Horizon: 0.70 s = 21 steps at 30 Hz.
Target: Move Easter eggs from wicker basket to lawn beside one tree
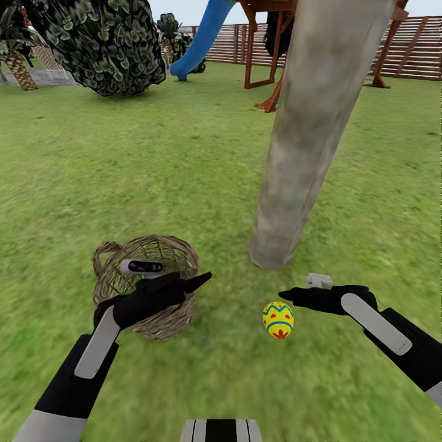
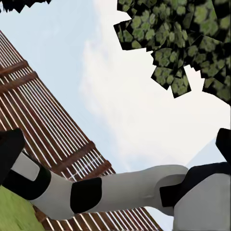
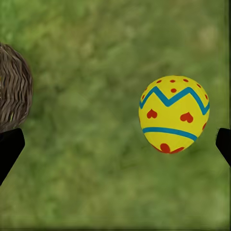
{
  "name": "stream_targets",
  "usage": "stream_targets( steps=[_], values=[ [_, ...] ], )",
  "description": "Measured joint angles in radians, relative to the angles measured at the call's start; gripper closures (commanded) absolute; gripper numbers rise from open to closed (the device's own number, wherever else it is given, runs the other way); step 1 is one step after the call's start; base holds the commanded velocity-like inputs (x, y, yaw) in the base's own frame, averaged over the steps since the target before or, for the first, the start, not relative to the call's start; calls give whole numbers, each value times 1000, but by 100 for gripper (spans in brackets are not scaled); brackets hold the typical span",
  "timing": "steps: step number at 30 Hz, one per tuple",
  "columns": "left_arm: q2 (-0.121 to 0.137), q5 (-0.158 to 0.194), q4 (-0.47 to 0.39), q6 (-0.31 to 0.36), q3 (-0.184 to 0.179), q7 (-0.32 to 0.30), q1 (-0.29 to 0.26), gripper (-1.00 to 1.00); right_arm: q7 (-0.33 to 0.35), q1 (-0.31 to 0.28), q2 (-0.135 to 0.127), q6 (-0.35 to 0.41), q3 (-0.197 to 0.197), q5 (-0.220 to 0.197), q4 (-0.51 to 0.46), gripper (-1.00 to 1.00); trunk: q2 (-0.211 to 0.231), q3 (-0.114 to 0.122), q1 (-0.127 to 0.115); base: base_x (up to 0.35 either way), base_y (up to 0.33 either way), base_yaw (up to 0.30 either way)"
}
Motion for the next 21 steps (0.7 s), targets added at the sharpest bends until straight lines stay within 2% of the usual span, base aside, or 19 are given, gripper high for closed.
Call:
stream_targets(
  steps=[3, 5, 8, 9, 10, 13, 21],
  values=[
    [8, 0, 0, -4, 13, -104, 1, -100, 0, 0, 0, 1, 0, -1, 3, -100, 1, 12, -2, -46, 0, 0],
    [23, -1, 1, -9, 24, -153, 4, -100, 0, 0, -2, 2, 0, -2, 4, -100, 1, 12, -2, -13, 0, 0],
    [59, 0, 13, -18, 72, -252, 13, -100, 1, 0, -1, 2, 0, -4, 3, -100, 1, 12, -2, 8, 6, 0],
    [74, -6, 17, -22, 100, -344, 16, -100, 1, 0, 2, 2, 1, -5, 3, -100, 1, 12, -2, 69, 92, 0],
    [78, -9, 22, -22, 111, -369, 17, -100, 2, 0, 3, 2, 1, -5, 3, -100, 1, 12, -2, 83, 162, 0],
    [83, -9, 40, -22, 127, -390, 18, -100, 2, 0, 5, 2, 1, -6, 3, -100, 1, 12, -2, 37, 249, 0],
    [86, -10, 49, -22, 133, -396, 18, -100, 2, 0, 5, 1, 1, -6, 3, -100, 1, 12, -2, 5, 293, 0]
  ],
)
